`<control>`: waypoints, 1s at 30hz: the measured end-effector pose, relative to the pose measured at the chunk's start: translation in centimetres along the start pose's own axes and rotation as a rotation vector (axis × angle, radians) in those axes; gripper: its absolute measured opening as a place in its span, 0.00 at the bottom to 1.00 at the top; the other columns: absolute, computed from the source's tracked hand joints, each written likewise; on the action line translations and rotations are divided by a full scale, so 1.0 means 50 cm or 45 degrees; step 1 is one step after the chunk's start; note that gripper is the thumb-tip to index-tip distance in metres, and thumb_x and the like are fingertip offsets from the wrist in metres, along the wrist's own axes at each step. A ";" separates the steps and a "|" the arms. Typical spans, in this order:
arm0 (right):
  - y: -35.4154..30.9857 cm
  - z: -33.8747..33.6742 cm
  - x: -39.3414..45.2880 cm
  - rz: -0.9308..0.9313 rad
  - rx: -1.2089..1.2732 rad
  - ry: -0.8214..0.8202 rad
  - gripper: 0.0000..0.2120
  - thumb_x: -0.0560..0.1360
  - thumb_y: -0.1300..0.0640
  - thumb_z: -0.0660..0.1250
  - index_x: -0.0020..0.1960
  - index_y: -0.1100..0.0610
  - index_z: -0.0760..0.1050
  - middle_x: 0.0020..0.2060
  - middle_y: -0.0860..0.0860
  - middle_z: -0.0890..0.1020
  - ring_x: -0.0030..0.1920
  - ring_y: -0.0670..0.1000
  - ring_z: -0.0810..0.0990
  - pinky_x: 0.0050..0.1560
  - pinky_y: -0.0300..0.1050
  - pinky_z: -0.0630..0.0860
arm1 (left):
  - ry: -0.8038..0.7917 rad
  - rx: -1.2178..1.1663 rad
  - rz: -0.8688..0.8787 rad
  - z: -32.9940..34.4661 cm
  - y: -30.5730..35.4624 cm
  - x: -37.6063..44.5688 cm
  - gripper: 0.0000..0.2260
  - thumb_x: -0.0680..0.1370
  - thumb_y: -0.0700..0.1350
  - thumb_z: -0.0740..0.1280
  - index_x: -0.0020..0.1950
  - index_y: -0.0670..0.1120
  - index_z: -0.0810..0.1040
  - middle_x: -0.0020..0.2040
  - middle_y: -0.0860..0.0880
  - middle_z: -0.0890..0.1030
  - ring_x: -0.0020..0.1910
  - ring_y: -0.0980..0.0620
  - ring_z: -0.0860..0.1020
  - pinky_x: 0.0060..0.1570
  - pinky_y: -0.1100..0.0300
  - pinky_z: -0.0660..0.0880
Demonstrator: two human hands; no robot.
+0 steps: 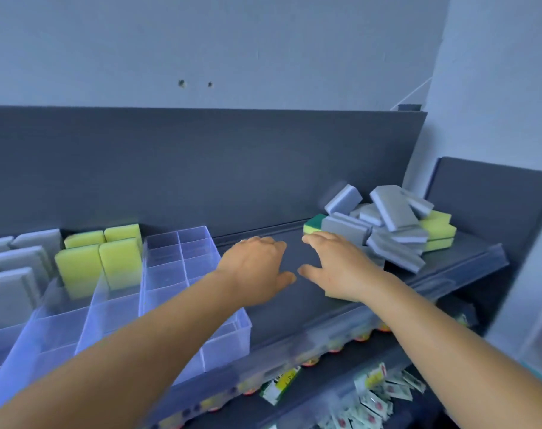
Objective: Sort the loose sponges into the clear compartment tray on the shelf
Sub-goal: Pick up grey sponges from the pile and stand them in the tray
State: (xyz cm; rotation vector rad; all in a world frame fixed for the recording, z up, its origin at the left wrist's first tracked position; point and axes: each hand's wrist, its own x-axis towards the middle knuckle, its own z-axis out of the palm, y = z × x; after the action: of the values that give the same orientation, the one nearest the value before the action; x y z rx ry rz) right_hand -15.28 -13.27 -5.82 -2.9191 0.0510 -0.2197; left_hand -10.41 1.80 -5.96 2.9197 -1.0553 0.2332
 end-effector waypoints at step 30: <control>0.307 0.044 0.087 0.125 0.046 -0.067 0.25 0.77 0.49 0.61 0.72 0.53 0.61 0.68 0.55 0.67 0.65 0.60 0.65 0.64 0.50 0.66 | -0.099 0.241 -0.352 0.123 0.137 0.195 0.22 0.78 0.61 0.57 0.64 0.48 0.71 0.61 0.46 0.76 0.61 0.44 0.73 0.62 0.53 0.63</control>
State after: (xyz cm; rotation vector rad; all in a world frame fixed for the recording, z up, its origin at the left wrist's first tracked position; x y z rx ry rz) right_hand -10.91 -28.00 -10.58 -2.8755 0.1791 -0.1261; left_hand -6.59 -10.10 -10.74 3.2222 -0.6557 0.2234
